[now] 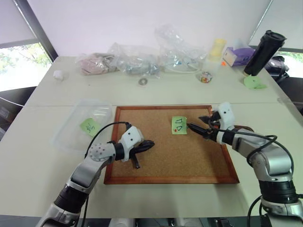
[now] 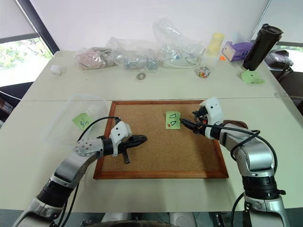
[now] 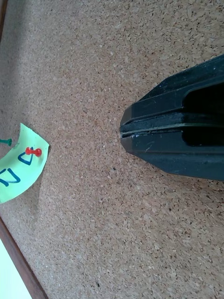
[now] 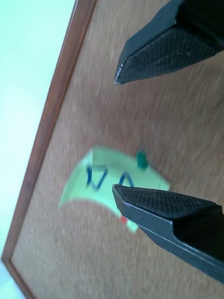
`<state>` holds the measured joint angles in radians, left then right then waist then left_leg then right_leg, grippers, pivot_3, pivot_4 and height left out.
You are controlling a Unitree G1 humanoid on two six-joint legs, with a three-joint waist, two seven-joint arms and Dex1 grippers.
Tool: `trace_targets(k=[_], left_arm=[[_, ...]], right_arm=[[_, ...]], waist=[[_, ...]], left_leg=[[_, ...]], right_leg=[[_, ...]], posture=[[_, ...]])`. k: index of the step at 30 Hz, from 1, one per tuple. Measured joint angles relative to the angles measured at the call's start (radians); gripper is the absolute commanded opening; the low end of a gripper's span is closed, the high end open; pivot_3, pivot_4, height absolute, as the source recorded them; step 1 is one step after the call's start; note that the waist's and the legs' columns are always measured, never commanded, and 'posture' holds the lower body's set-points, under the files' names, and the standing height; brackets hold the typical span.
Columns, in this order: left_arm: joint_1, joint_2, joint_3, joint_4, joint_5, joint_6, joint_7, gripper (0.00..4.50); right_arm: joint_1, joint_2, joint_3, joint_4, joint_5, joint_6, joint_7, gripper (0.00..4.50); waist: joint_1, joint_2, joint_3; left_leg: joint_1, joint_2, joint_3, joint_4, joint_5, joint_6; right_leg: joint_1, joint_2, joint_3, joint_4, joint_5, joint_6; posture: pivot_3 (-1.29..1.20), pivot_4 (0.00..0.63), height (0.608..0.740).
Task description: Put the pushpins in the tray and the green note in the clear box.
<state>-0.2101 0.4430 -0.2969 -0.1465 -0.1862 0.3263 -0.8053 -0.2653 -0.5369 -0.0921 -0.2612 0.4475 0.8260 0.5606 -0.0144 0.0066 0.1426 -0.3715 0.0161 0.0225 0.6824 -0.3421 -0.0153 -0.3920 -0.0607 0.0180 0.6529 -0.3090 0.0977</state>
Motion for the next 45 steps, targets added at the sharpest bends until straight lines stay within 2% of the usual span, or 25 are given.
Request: trace_targets(k=[11, 14, 19, 20, 28, 38, 42, 45], left_arm=[[0.002, 0.0, 0.0, -0.002, 0.0, 0.0, 0.003, 0.0], [0.002, 0.0, 0.0, -0.002, 0.0, 0.0, 0.003, 0.0], [0.003, 0.0, 0.0, -0.002, 0.0, 0.0, 0.003, 0.0], [0.003, 0.0, 0.0, -0.002, 0.0, 0.0, 0.004, 0.0], [0.004, 0.0, 0.0, -0.009, 0.0, 0.001, 0.006, 0.0], [0.004, 0.001, -0.002, -0.013, 0.0, 0.01, 0.006, 0.0], [0.003, 0.003, -0.001, -0.01, 0.0, 0.01, 0.004, 0.0], [0.0, -0.002, -0.002, -0.003, 0.0, 0.008, -0.003, 0.0]], right_arm=[[0.015, 0.029, 0.028, 0.037, -0.011, -0.017, -0.015, 3.49], [0.015, 0.029, 0.028, 0.048, -0.011, -0.025, -0.012, 2.66], [0.015, 0.03, 0.028, 0.05, -0.011, -0.028, -0.013, 0.22], [0.014, 0.031, 0.031, 0.048, -0.009, -0.028, -0.008, 0.06], [0.014, 0.016, 0.008, 0.006, 0.008, 0.007, -0.021, 0.06], [0.061, -0.194, -0.274, -0.121, 0.092, 0.087, -0.003, 0.06], [0.137, -0.259, -0.356, -0.09, 0.075, 0.075, 0.01, 0.06], [0.231, -0.305, -0.384, 0.016, 0.016, 0.017, 0.026, 0.06]], waist=[[0.0, 0.0, 0.0], [0.0, 0.0, 0.0], [0.0, 0.0, 0.0], [0.0, 0.0, 0.0], [0.0, 0.0, 0.0], [0.001, 0.0, 0.0], [-0.001, 0.0, 0.0], [0.002, -0.001, 0.0]], left_leg=[[0.0, 0.0, 0.0, 0.0, 0.0, 0.0], [0.0, 0.0, 0.0, 0.0, 0.0, 0.0], [0.0, 0.0, 0.0, 0.0, 0.0, 0.0], [0.0, 0.0, 0.0, 0.0, 0.0, 0.0], [0.0, 0.0, 0.0, 0.0, 0.0, 0.0], [0.0, 0.0, 0.0, -0.001, 0.0, 0.0], [0.0, 0.0, 0.0, -0.001, 0.0, 0.001], [0.0, 0.0, 0.0, -0.001, -0.001, 0.001]], right_leg=[[0.0, 0.0, 0.0, 0.0, 0.0, 0.0], [0.0, 0.0, 0.0, 0.0, 0.0, 0.0], [0.0, 0.0, 0.0, 0.0, 0.0, 0.0], [0.0, 0.0, 0.0, 0.0, 0.0, 0.0], [0.0, 0.0, 0.0, 0.0, 0.0, 0.0], [0.0, 0.0, 0.0, -0.002, 0.0, 0.0], [0.002, 0.0, 0.0, -0.003, 0.0, 0.0], [0.002, 0.0, 0.0, -0.004, 0.0, 0.0]], posture=[[0.0, 0.15, 0.74], [0.0, 0.15, 0.74], [0.0, 0.15, 0.74], [0.0, 0.15, 0.74], [0.0, 0.15, 0.74], [0.0, 0.15, 0.74], [0.0, 0.15, 0.74], [0.0, 0.15, 0.74]])
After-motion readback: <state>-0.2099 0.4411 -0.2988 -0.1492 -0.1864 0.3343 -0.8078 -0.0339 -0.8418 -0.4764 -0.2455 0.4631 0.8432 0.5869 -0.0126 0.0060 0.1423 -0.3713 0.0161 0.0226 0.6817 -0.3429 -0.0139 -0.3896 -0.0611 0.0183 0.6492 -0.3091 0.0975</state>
